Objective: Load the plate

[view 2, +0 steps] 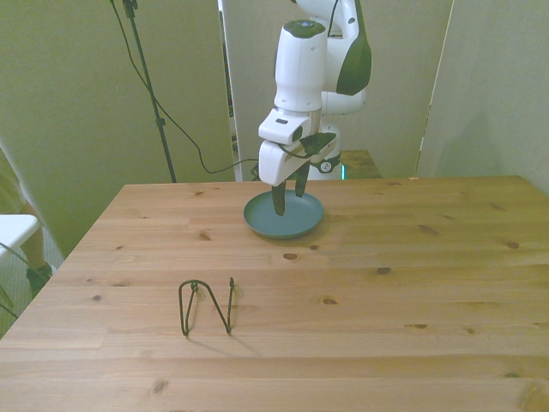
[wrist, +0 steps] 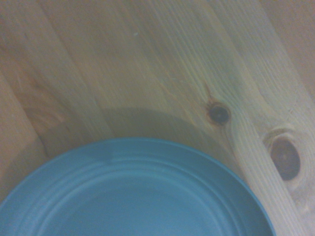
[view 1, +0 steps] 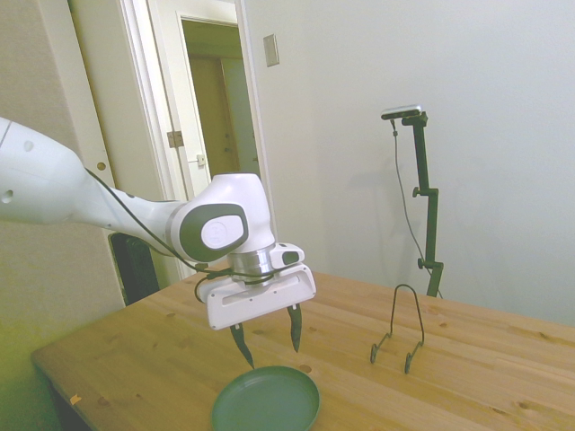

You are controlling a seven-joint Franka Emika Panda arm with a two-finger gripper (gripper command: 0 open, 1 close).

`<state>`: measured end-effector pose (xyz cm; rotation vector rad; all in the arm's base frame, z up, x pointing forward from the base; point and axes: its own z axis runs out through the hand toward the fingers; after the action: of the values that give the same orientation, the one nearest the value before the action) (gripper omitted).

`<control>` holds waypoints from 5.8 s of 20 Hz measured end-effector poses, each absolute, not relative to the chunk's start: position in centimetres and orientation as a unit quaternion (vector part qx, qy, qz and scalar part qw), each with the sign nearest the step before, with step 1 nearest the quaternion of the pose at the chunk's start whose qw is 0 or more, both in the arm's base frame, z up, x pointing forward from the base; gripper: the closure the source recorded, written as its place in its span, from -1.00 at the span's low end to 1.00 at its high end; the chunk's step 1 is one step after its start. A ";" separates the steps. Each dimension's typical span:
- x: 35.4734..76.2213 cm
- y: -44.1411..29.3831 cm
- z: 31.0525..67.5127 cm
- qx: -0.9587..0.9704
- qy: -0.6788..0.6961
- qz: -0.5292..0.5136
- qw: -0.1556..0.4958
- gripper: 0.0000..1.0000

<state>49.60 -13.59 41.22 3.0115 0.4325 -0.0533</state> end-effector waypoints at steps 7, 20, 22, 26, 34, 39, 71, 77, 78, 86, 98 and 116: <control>50.5 -13.1 38.2 0.971 0.233 -0.038 0.041 -1.00; 54.5 -15.8 37.9 0.955 0.287 -0.065 -0.026 -1.00; 55.1 -16.2 37.0 0.952 0.293 -0.082 -0.036 -1.00; 55.5 -16.1 35.8 0.941 0.310 -0.116 -0.071 -1.00; 56.5 -16.4 35.3 0.932 0.316 -0.150 -0.094 1.00; 56.8 -16.5 35.2 0.931 0.316 -0.155 -0.096 1.00; 57.1 -16.7 38.3 0.938 0.328 -0.113 -0.024 1.00; 54.6 -16.8 45.4 0.946 0.319 -0.032 0.054 1.00; 54.2 -16.8 46.4 0.946 0.317 -0.020 0.068 1.00; 53.4 -17.1 54.3 0.935 0.292 0.106 0.171 1.00; 57.2 -21.6 60.9 0.905 0.259 0.188 0.280 1.00; 63.9 -24.7 56.5 0.868 0.315 0.188 0.335 1.00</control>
<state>63.91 -24.67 56.54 2.2635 0.8223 0.4903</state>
